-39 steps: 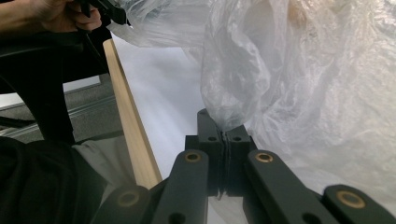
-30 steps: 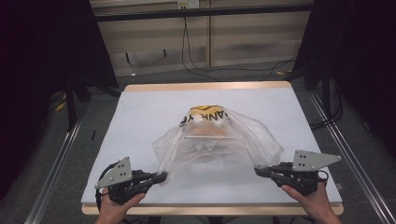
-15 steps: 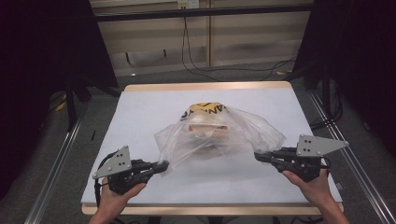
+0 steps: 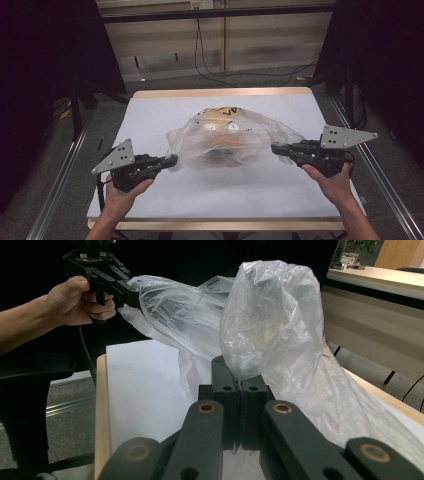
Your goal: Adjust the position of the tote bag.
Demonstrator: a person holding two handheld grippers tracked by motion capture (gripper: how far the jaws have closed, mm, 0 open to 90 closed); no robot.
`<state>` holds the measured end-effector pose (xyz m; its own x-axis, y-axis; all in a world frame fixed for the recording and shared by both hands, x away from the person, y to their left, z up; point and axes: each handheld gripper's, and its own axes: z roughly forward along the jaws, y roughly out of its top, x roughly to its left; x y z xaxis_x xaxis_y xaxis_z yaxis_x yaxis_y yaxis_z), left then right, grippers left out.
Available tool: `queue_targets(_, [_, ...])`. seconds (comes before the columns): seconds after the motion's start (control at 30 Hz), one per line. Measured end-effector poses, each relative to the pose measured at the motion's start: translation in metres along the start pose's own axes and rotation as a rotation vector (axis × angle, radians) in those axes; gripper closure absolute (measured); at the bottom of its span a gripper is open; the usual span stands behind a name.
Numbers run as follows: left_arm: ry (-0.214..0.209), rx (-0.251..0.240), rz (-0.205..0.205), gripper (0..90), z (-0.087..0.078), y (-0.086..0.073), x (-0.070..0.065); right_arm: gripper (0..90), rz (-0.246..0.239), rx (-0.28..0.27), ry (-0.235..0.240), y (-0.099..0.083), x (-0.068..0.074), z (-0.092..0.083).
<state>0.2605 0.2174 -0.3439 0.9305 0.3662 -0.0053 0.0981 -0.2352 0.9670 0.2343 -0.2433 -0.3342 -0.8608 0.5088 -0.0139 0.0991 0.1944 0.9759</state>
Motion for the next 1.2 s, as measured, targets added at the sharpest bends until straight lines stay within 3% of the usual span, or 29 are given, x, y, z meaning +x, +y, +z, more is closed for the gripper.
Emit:
queue_targets(0.3, [0.04, -0.023, 0.007, 89.7, -0.002, 0.016, 0.016, 88.8, -0.001, -0.049, -0.047, 0.015, -0.012, -0.005])
queue_targets(0.5, [0.037, -0.067, 0.023, 89.8, -0.002, 0.03, 0.021, 88.8, -0.005, -0.074, -0.066, 0.025, -0.021, -0.004])
queue_targets(0.7, [0.062, -0.113, -0.001, 89.8, -0.004, 0.044, 0.035, 88.8, -0.002, -0.091, -0.083, 0.038, -0.032, -0.004])
queue_targets(0.83, [0.071, -0.122, -0.002, 89.8, -0.004, 0.049, 0.04, 88.8, 0.022, -0.1, -0.079, 0.043, -0.04, -0.005])
queue_targets(0.9, [0.087, -0.132, 0.002, 89.8, -0.005, 0.054, 0.046, 88.8, 0.023, -0.094, -0.114, 0.048, -0.047, -0.006])
queue_targets(0.97, [0.085, -0.129, -0.002, 89.8, -0.006, 0.056, 0.048, 88.8, 0.024, -0.099, -0.117, 0.05, -0.049, -0.006])
queue_targets(1.2, [0.139, -0.136, -0.009, 89.8, -0.014, 0.068, 0.067, 88.8, 0.014, -0.106, -0.157, 0.067, -0.061, -0.008])
